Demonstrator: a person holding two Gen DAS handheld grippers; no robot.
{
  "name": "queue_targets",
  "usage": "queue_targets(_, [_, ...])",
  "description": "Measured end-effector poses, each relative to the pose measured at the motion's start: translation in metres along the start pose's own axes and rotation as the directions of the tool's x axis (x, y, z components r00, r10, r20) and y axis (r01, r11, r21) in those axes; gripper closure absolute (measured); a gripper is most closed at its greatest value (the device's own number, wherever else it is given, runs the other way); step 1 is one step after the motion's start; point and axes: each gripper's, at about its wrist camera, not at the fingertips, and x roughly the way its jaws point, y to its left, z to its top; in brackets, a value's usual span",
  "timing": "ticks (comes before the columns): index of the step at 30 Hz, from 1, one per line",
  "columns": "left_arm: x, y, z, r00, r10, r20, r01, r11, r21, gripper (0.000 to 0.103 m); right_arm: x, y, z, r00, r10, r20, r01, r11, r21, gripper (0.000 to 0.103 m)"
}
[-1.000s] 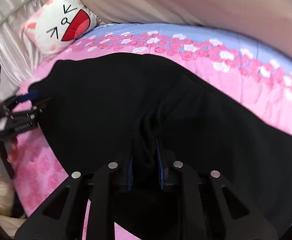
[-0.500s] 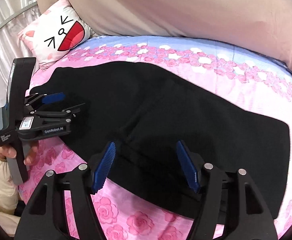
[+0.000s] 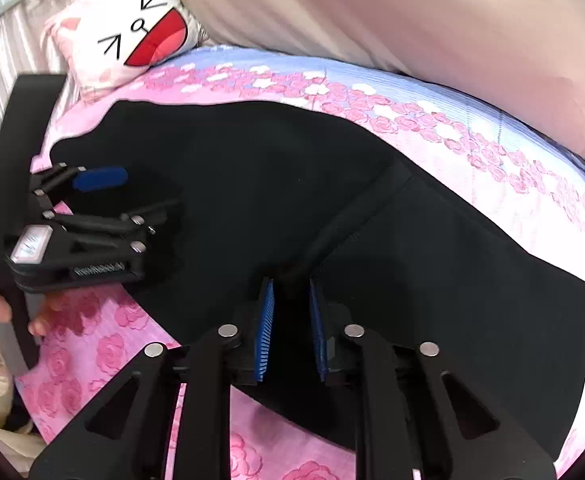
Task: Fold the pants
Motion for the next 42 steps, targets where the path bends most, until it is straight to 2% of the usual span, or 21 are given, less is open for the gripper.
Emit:
queue_targets(2, [-0.002, 0.004, -0.002, 1.0, 0.004, -0.001, -0.004, 1.0, -0.004, 0.018, 0.0, 0.002, -0.001, 1.0, 0.012, 0.01, -0.012, 1.0, 0.002, 0.059])
queue_targets(3, [-0.003, 0.005, -0.002, 1.0, 0.007, -0.001, -0.007, 1.0, -0.002, 0.018, 0.002, 0.004, -0.003, 1.0, -0.004, 0.013, 0.004, 1.0, -0.01, 0.059])
queue_targets(4, [-0.005, 0.006, -0.004, 1.0, 0.012, 0.003, -0.012, 1.0, -0.002, 0.018, 0.004, 0.004, -0.003, 1.0, -0.019, 0.013, 0.02, 1.0, -0.011, 0.062])
queue_targets(5, [-0.006, 0.009, -0.005, 1.0, 0.015, 0.004, -0.015, 1.0, -0.006, 0.018, 0.003, 0.003, -0.002, 0.999, -0.033, 0.014, 0.033, 0.999, 0.003, 0.073])
queue_targets(7, [-0.008, 0.014, -0.006, 1.0, 0.017, 0.003, -0.017, 1.0, -0.021, 0.018, -0.006, -0.005, 0.003, 1.0, 0.019, 0.022, -0.021, 0.998, 0.066, 0.087])
queue_targets(10, [-0.014, 0.025, -0.008, 1.0, 0.012, 0.008, -0.011, 0.999, -0.05, 0.019, -0.021, 0.004, 0.006, 0.999, 0.041, 0.018, -0.042, 0.999, 0.024, 0.089])
queue_targets(12, [-0.016, 0.029, -0.009, 1.0, 0.018, 0.011, -0.018, 0.998, -0.061, 0.019, -0.013, 0.016, 0.001, 0.997, 0.075, -0.036, -0.076, 0.997, -0.03, 0.089])
queue_targets(13, [-0.014, 0.031, -0.009, 1.0, 0.02, 0.007, -0.019, 0.998, -0.067, 0.019, -0.005, 0.019, -0.003, 0.997, 0.059, -0.049, -0.062, 0.997, -0.055, 0.088])
queue_targets(14, [-0.013, 0.032, -0.009, 1.0, 0.021, 0.003, -0.021, 0.997, -0.071, 0.019, -0.007, 0.019, -0.006, 0.999, 0.052, -0.004, -0.052, 0.997, -0.06, 0.087])
queue_targets(17, [-0.014, 0.039, -0.012, 0.999, 0.037, -0.006, -0.037, 0.996, -0.081, 0.019, -0.025, 0.015, -0.007, 0.998, 0.053, 0.042, -0.052, 0.998, -0.042, 0.084])
queue_targets(19, [-0.019, 0.047, -0.015, 0.999, 0.039, 0.001, -0.038, 0.995, -0.097, 0.019, -0.04, 0.015, -0.008, 0.995, 0.038, 0.088, -0.033, 0.998, -0.055, 0.064])
queue_targets(20, [-0.02, 0.05, -0.016, 0.999, 0.039, 0.001, -0.039, 0.994, -0.106, 0.019, -0.04, 0.017, -0.008, 0.996, 0.018, 0.091, -0.012, 0.997, -0.074, 0.038])
queue_targets(21, [-0.02, 0.054, -0.016, 0.999, 0.041, -0.002, -0.041, 0.992, -0.115, 0.019, -0.036, 0.022, -0.011, 0.997, -0.006, 0.08, 0.015, 0.993, -0.114, 0.035])
queue_targets(23, [-0.018, 0.057, -0.018, 0.999, 0.04, -0.009, -0.041, 0.991, -0.127, 0.019, -0.02, 0.025, -0.014, 0.998, -0.04, 0.038, 0.045, 0.989, -0.142, 0.038])
queue_targets(24, [-0.017, 0.057, -0.018, 0.999, 0.042, -0.011, -0.043, 0.991, -0.126, 0.019, -0.012, 0.024, -0.015, 0.998, -0.054, 0.016, 0.055, 0.99, -0.133, 0.047])
queue_targets(25, [-0.018, 0.056, -0.019, 0.999, 0.046, -0.009, -0.046, 0.992, -0.12, 0.019, -0.006, 0.023, -0.017, 0.998, -0.062, 0.001, 0.061, 0.991, -0.122, 0.051])
queue_targets(28, [-0.02, 0.055, -0.02, 0.999, 0.045, -0.004, -0.045, 0.993, -0.107, 0.019, -0.005, 0.013, -0.015, 0.999, -0.033, 0.012, 0.034, 0.998, -0.054, 0.057])
queue_targets(32, [-0.019, 0.059, -0.022, 0.999, 0.036, -0.008, -0.037, 0.993, -0.115, 0.019, -0.007, 0.005, -0.002, 1.0, 0.004, 0.008, -0.004, 1.0, 0.024, 0.085])
queue_targets(35, [-0.02, 0.06, -0.02, 0.999, 0.036, -0.003, -0.036, 0.992, -0.12, 0.019, -0.015, 0.009, 0.013, 0.999, 0.031, 0.035, -0.033, 0.998, 0.053, 0.087])
queue_targets(39, [-0.022, 0.066, -0.015, 0.999, 0.042, 0.009, -0.04, 0.991, -0.128, 0.019, -0.018, 0.031, 0.036, 0.995, 0.076, 0.071, -0.077, 0.997, 0.006, 0.088])
queue_targets(42, [-0.023, 0.076, -0.014, 0.999, 0.034, 0.008, -0.033, 0.988, -0.148, 0.019, 0.017, 0.058, 0.041, 0.997, 0.079, -0.003, -0.079, 0.994, -0.077, 0.086])
